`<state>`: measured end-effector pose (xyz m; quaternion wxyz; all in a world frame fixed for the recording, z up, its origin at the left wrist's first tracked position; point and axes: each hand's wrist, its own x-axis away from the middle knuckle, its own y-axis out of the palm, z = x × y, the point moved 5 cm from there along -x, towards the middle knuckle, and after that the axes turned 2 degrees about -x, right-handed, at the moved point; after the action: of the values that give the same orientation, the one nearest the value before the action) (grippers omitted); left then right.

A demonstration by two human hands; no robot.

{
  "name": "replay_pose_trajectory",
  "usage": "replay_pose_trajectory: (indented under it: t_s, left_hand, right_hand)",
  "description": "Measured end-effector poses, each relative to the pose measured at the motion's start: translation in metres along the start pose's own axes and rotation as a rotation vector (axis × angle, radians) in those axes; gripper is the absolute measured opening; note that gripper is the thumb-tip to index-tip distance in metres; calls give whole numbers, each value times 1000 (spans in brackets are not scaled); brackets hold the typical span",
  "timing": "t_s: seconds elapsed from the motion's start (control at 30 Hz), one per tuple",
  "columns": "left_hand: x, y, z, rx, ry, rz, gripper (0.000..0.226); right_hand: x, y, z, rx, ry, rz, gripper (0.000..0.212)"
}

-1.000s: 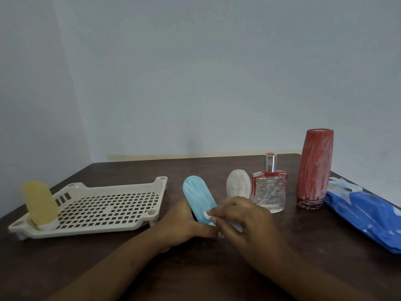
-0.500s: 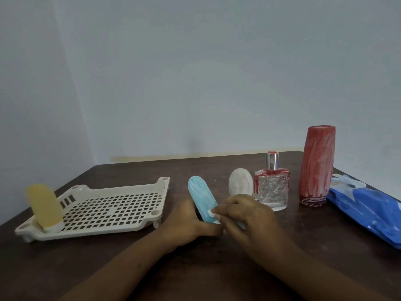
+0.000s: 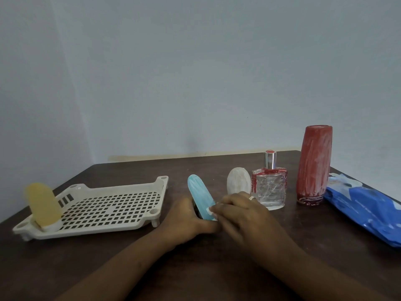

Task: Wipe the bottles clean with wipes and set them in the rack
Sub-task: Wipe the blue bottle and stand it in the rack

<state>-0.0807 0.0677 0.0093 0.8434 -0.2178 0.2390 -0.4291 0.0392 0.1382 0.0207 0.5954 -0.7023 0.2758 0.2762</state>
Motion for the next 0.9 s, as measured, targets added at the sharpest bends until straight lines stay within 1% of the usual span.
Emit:
replay_pose_trajectory:
  t_s: [0.07,0.13,0.2,0.27,0.33,0.43,0.57,0.67,0.83,0.9]
  left_hand:
    - [1,1,0,-4,-8,6,38]
    - [1,1,-1,-17,-5,12,38]
    - [0,0,-1,-33,5,25,38]
    - [-3,-1,-4,-79,14,31,36]
    - [-6,-1,-6,-121,5,30,34]
    - [-7,-1,-7,-123,-8,34,36]
    - [-4,0,-4,-104,-22,17,40]
    - [-2,2,-2,-108,-22,-3,42]
    - [-2,-1,-3,-85,9,9,41]
    - [-2,-1,-4,-63,14,-2,41]
  right_hand:
    - [-1,-1,6,-15,79,23,23]
    - [-1,-1,7,-12,82,36,23]
    - [-1,0,-1,17,-13,27,26]
    - [1,3,-10,51,-145,7,23]
    - [4,6,-13,84,-221,-27,21]
    - [5,5,-13,130,-221,-42,25]
    - [0,-2,-5,142,-173,18,33]
    - [-3,-5,-4,144,-131,30,31]
    - [3,4,-12,79,-213,-53,28]
    - [3,3,-11,94,-219,-45,29]
